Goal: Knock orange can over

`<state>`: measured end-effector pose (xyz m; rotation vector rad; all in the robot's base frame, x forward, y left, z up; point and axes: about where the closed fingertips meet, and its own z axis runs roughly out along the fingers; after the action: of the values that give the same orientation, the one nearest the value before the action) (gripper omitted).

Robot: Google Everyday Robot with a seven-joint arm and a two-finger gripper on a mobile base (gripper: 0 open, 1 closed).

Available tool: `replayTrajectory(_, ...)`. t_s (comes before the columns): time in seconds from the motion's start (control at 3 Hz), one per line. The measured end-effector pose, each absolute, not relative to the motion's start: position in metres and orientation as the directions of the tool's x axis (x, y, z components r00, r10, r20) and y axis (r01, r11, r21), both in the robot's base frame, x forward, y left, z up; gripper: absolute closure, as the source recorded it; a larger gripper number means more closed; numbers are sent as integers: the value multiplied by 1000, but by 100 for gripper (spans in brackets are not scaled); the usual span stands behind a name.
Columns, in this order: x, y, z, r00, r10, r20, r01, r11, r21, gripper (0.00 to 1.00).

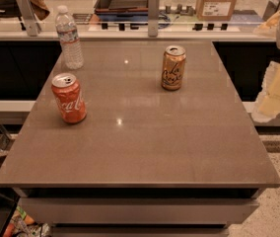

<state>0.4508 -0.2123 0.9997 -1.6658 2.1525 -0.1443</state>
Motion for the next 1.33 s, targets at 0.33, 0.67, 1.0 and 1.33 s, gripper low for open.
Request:
replayTrajectory(0.33,482,-222,1003,-172,-918,-358,-890,301,-343,0)
replayTrajectory(0.67,517,-226,983,-131,-849,-512,-894,325,-309,0)
replayTrajectory(1.0,543,-223,964,-104,-737,-668,-895,363,-260,0)
replayTrajectory(1.33,566,-211,951,-91,-625,-775,-901,383,-203,0)
